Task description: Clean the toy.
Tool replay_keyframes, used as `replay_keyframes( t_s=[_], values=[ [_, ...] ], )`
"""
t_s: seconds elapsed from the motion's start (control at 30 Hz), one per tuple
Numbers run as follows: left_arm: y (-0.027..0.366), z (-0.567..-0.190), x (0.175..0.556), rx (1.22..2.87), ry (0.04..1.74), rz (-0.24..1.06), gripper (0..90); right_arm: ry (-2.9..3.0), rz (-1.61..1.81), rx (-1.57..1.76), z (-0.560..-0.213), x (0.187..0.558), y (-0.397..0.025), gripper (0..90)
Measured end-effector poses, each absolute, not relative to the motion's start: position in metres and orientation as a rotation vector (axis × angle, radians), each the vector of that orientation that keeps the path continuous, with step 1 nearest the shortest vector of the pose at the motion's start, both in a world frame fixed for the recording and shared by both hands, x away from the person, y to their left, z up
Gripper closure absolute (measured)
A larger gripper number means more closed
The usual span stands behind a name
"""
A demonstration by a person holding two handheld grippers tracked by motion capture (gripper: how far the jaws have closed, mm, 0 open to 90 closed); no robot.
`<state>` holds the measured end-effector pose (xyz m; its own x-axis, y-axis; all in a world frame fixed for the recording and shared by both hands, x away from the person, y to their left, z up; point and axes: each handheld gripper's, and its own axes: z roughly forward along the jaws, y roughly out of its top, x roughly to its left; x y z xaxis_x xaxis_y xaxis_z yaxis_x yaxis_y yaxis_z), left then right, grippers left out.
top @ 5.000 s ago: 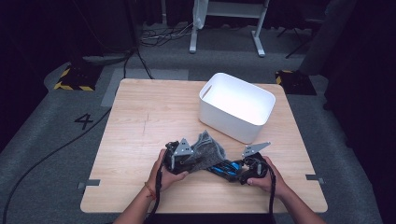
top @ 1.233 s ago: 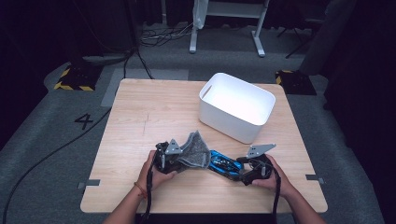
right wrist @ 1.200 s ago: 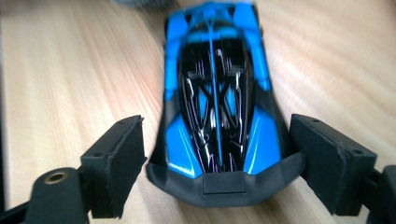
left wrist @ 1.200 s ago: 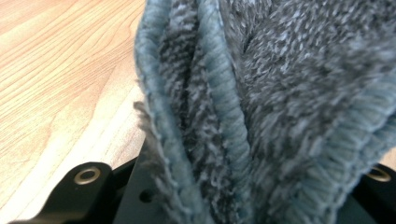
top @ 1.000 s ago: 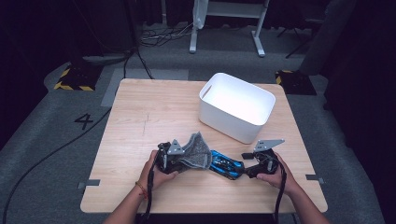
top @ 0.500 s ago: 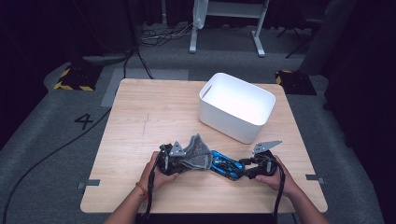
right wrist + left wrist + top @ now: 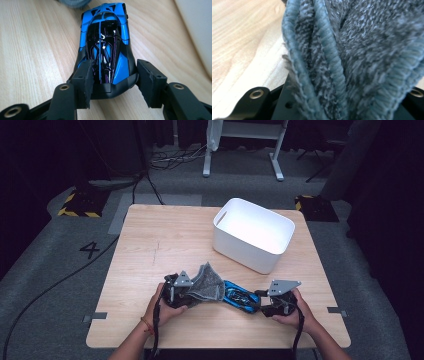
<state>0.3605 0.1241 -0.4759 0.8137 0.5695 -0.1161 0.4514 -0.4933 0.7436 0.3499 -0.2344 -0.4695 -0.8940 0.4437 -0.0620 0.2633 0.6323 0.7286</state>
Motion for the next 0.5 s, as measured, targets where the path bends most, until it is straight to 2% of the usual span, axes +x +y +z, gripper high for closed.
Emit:
replay_keyframes(
  t_s=[0.3,0.5],
  values=[
    [0.118,-0.467,0.365,2.128,0.723,0.151,71.0,2.561,1.051,0.453,-0.463,0.336,-0.227,53.9],
    [0.091,-0.481,0.367,2.243,0.69,0.137,73.0,2.61,1.15,0.563,-0.469,0.348,-0.235,53.5]
  ],
)
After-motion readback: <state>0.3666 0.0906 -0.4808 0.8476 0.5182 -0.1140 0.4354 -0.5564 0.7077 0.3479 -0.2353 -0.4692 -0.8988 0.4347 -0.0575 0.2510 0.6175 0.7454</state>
